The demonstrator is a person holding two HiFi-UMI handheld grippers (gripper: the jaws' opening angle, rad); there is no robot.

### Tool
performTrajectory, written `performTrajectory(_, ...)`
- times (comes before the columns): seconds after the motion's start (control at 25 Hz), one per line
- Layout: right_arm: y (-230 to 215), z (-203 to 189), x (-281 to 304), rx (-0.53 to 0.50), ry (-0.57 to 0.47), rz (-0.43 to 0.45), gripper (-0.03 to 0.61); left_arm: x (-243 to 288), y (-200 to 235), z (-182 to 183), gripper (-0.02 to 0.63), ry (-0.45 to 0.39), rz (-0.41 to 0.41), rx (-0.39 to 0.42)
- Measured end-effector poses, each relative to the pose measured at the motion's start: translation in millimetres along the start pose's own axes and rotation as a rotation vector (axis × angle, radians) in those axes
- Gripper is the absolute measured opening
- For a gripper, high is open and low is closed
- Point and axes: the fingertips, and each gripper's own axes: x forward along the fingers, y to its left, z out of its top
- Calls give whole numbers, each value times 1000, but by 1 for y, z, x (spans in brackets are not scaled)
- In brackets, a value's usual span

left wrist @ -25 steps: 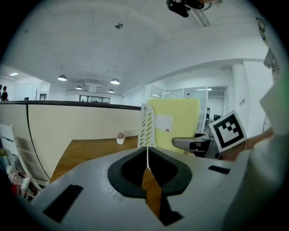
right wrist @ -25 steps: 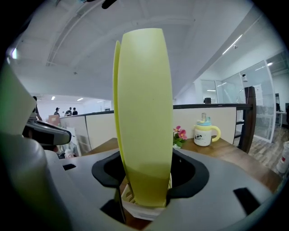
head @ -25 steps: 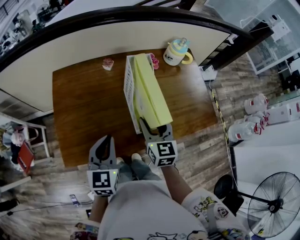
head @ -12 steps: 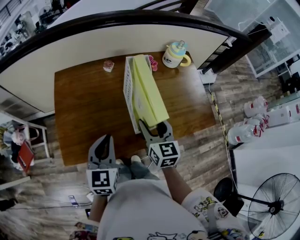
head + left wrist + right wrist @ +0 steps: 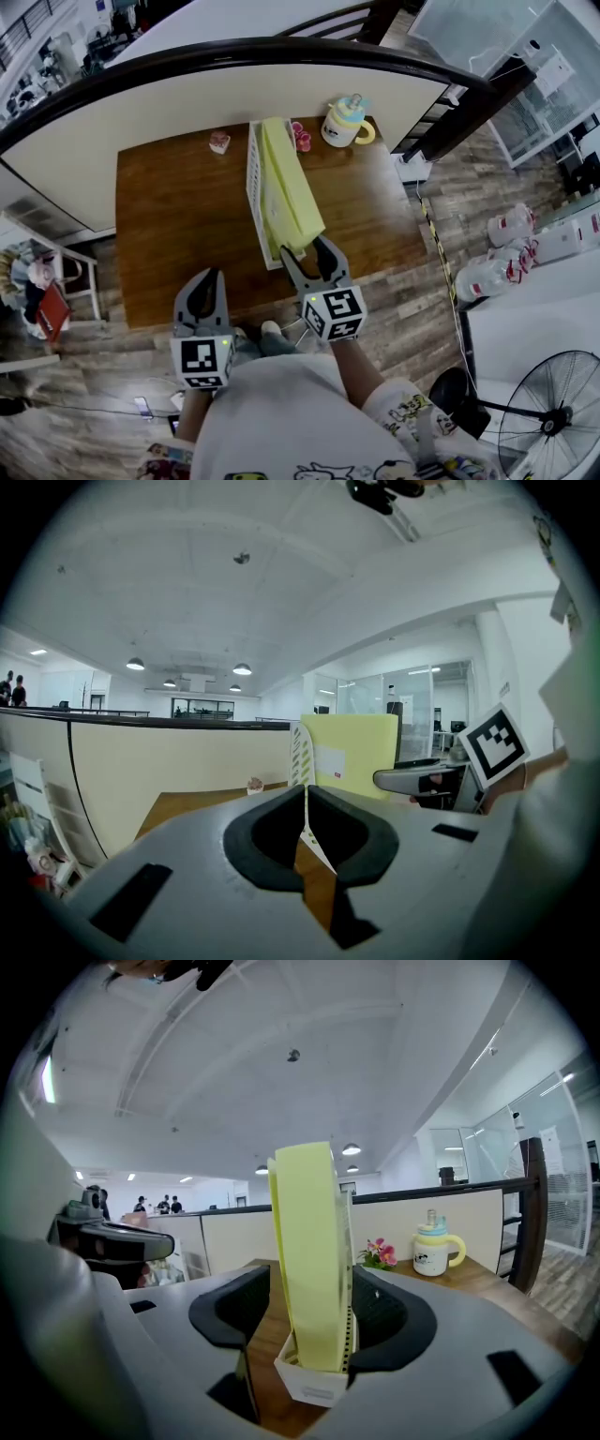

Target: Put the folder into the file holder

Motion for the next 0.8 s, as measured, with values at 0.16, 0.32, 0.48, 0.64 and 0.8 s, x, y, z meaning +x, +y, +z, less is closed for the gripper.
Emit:
performTrajectory(0.16,1,6,-15,-1,-5,27,241,-8,-7,10,12,-26,15,22)
performTrajectory(0.32,0,12,-30,-9,-22,42,241,-15,-17,14,12,-42,22,35)
performTrajectory(0.48,1,17,-45,-15,-36,68,239,-22,-26,18,12,-59,32,47)
performTrajectory(0.64,6,17,-59,-21,-29,117,239,-29,-33,20,12,-72,43,50)
performTrajectory(0.8,7,18,-72,-19,-30,145,235,-34,-43,21,12,-83,42,54)
